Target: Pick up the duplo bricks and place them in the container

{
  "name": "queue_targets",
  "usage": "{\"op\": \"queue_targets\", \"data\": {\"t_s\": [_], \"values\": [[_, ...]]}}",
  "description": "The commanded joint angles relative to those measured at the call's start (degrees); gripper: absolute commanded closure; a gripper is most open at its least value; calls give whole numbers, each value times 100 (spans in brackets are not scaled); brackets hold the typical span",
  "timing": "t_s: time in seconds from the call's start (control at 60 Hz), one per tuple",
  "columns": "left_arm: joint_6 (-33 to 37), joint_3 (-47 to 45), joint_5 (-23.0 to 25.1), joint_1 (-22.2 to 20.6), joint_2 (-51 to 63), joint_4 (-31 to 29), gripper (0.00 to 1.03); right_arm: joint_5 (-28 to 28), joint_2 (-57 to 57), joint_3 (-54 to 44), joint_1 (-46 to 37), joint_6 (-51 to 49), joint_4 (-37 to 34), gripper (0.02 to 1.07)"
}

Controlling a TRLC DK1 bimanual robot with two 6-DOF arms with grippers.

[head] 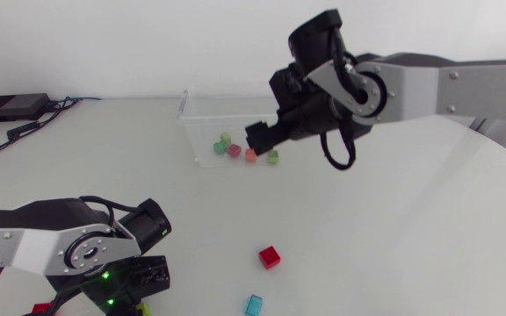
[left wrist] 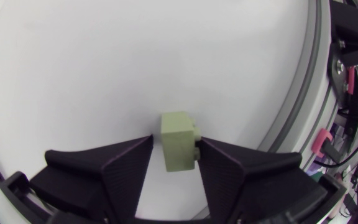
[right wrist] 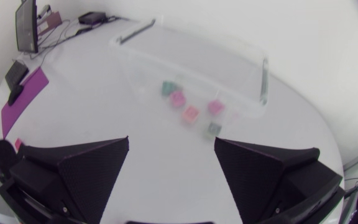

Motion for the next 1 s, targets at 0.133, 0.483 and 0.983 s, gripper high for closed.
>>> {"op": "queue_targets", "data": {"t_s": [0.133, 0.483, 0.983], "values": [[-130, 315, -15, 31, 77, -58, 80, -220, -622, -970, 212, 464, -664, 7], [-333, 1616, -6, 338, -196, -225, 80, -185, -807, -1453, 573, 834, -1393, 9], [-886, 3971, -6, 558, 578, 988, 80, -36, 626, -1295, 1161, 948, -1578, 9]]}}
